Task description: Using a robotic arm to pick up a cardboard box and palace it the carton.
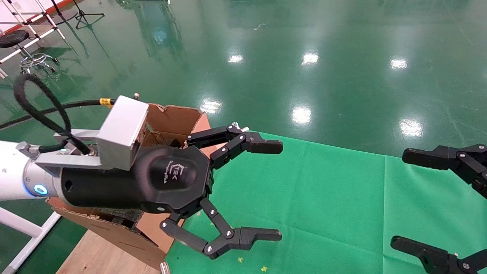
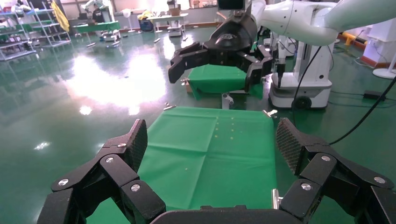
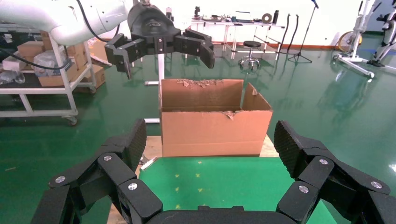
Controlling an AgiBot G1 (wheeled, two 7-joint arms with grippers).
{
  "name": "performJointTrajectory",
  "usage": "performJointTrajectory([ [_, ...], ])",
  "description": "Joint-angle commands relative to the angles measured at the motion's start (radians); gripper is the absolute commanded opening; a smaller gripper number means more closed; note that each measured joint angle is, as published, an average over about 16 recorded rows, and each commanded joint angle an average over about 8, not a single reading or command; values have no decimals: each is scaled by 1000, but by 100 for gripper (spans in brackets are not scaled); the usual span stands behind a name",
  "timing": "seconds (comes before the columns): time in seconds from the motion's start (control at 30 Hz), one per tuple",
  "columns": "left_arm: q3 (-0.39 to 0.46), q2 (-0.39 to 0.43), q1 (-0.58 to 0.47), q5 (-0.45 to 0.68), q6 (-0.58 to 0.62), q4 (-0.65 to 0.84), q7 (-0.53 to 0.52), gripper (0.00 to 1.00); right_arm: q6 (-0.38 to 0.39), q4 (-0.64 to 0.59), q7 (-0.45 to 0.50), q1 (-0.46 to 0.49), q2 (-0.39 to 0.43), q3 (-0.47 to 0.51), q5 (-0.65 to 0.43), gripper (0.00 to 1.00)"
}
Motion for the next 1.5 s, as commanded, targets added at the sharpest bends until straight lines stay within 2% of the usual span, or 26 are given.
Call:
performJointTrajectory([
  [0.03,-4,-1,5,-8,3,-5,2,100,0,0,0,0,0,0,0,100],
  [1.5,12,3,-14,24,-10,16,-8,100,0,0,0,0,0,0,0,100],
])
